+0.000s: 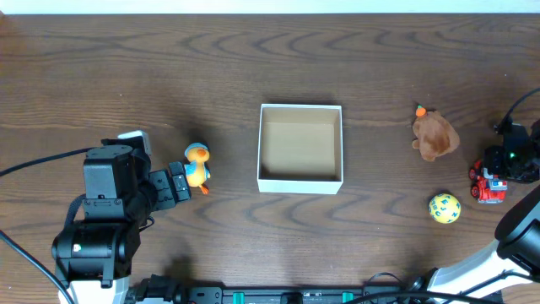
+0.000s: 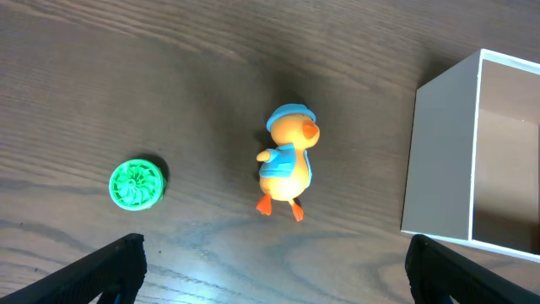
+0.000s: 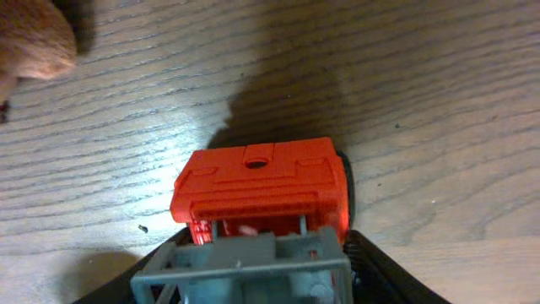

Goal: Pack container
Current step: 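Grasp the red fire truck with the right gripper and lift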

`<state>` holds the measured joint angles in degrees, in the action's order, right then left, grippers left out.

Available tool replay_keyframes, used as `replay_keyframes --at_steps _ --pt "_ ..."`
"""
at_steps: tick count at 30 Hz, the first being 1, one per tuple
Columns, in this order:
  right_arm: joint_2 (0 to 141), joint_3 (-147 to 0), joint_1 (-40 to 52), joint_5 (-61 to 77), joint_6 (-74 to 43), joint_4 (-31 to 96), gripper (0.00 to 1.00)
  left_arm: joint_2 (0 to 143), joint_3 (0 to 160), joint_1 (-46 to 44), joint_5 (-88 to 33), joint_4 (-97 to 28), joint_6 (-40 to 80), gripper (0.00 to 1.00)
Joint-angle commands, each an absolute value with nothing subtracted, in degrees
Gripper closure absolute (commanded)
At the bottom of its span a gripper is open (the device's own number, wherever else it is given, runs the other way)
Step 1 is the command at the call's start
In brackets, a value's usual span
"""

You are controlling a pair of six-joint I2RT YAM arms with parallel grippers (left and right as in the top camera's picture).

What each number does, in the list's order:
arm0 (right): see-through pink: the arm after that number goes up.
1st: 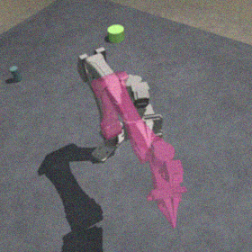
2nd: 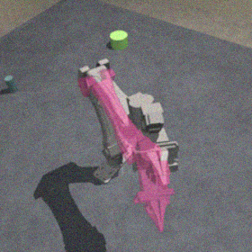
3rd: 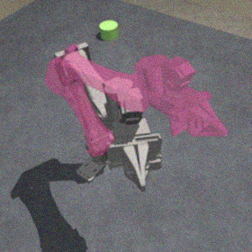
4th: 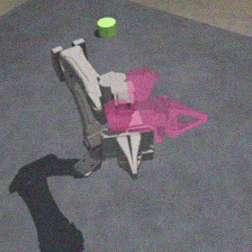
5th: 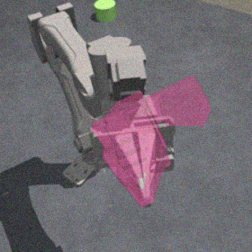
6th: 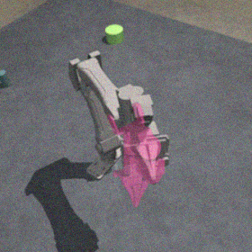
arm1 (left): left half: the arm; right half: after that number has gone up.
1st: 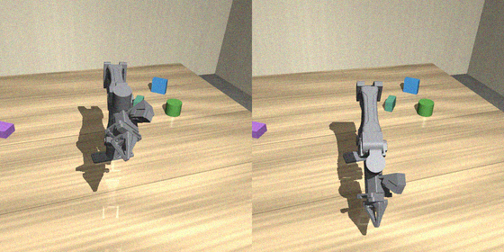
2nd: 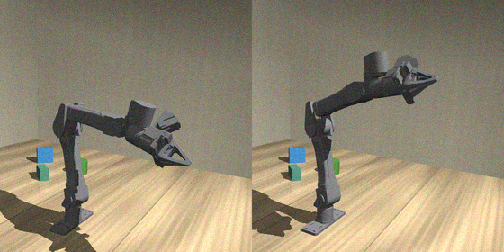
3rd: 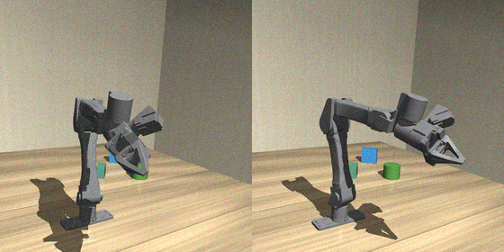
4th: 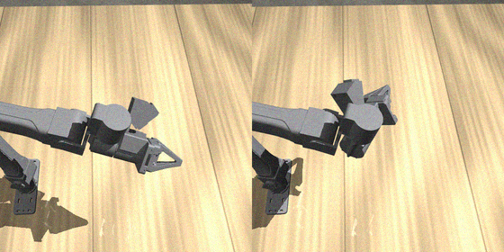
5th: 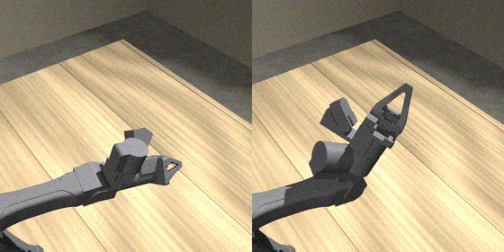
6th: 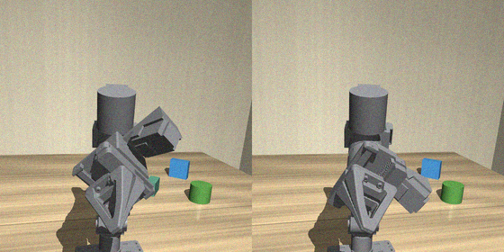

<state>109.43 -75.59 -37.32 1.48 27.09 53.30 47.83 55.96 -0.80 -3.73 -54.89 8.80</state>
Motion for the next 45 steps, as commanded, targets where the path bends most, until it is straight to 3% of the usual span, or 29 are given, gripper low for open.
replay_keyframes --at_steps 1,17,26,29,36,45 --pt "109.8 -75.4 -37.6 1.3 26.6 53.3 0.50 47.9 57.0 -0.5 -3.9 -54.8 8.9 0.02" --pt "109.7 -75.4 -37.5 1.6 21.8 51.8 0.60 47.9 57.0 -0.5 -3.9 -54.8 8.9 0.02" --pt "104.9 -79.6 -36.5 1.9 13.0 52.0 0.99 47.9 57.0 -0.5 -3.9 -54.8 8.9 0.02" --pt "100.8 -82.3 -34.4 2.0 9.1 53.4 0.99 47.9 57.0 -0.5 -3.9 -54.8 8.9 0.02" --pt "87.9 -88.8 -22.9 2.0 -0.1 60.4 0.99 47.9 57.0 -0.5 -3.9 -54.8 8.9 0.02" --pt "76.3 -90.0 8.4 -1.6 -19.1 57.1 0.99 47.9 57.0 -0.5 -3.9 -54.8 8.9 0.02"
